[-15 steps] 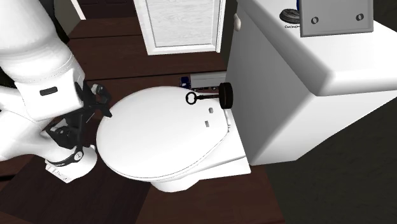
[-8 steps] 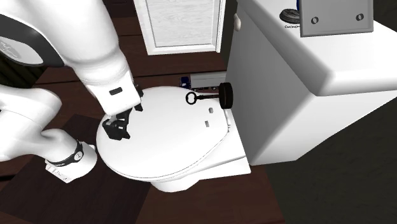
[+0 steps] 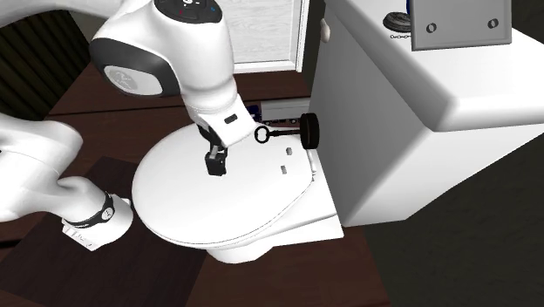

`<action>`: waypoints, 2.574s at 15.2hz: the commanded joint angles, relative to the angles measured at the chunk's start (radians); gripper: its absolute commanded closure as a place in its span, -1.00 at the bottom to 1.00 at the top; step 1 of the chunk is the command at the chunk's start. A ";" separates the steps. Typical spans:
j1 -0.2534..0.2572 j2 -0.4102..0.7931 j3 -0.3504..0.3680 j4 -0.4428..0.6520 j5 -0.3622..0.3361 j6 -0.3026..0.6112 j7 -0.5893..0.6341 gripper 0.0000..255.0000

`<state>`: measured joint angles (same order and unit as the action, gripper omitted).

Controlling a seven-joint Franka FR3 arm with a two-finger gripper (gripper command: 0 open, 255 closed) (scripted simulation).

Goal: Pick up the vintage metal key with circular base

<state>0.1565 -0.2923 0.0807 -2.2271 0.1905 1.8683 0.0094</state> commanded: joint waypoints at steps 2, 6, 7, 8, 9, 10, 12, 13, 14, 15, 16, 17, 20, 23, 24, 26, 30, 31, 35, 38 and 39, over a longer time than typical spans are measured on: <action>0.023 0.093 0.019 0.063 0.028 0.036 -0.006 -1.00; 0.051 0.219 0.047 0.161 0.057 0.071 -0.010 -1.00; 0.058 0.250 0.054 0.188 0.063 0.078 -0.010 -1.00; 0.065 0.282 0.061 0.216 0.069 0.084 -0.011 -1.00; 0.072 0.314 0.067 0.245 0.073 0.089 -0.011 -1.00; 0.079 0.345 0.074 0.275 0.078 0.093 -0.010 -1.00; 0.093 0.409 0.088 0.338 0.084 0.100 -0.009 -1.00; 0.100 0.441 0.095 0.371 0.087 0.101 -0.008 -1.00; 0.107 0.474 0.101 0.406 0.088 0.102 -0.007 -1.00; 0.114 0.507 0.108 0.441 0.089 0.102 -0.006 -1.00; 0.122 0.540 0.114 0.479 0.090 0.101 -0.004 -1.00; 0.130 0.573 0.120 0.517 0.090 0.099 -0.002 -1.00; 0.134 0.594 0.123 0.517 0.091 0.121 -0.007 -1.00; 0.135 0.607 0.123 0.494 0.093 0.156 -0.017 -1.00; 0.136 0.611 0.123 0.487 0.094 0.167 -0.020 -1.00; 0.136 0.619 0.123 0.476 0.095 0.185 -0.024 -1.00; 0.137 0.619 0.123 0.475 0.095 0.186 -0.024 1.00; 0.137 0.620 0.123 0.476 0.094 0.185 -0.024 1.00; 0.137 0.620 0.123 0.476 0.094 0.185 -0.024 1.00; 0.136 0.614 0.123 0.483 0.094 0.173 -0.021 1.00; 0.135 0.609 0.123 0.489 0.093 0.162 -0.018 1.00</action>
<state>0.2924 0.3210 0.2035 -1.7428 0.2841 2.0392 -0.0108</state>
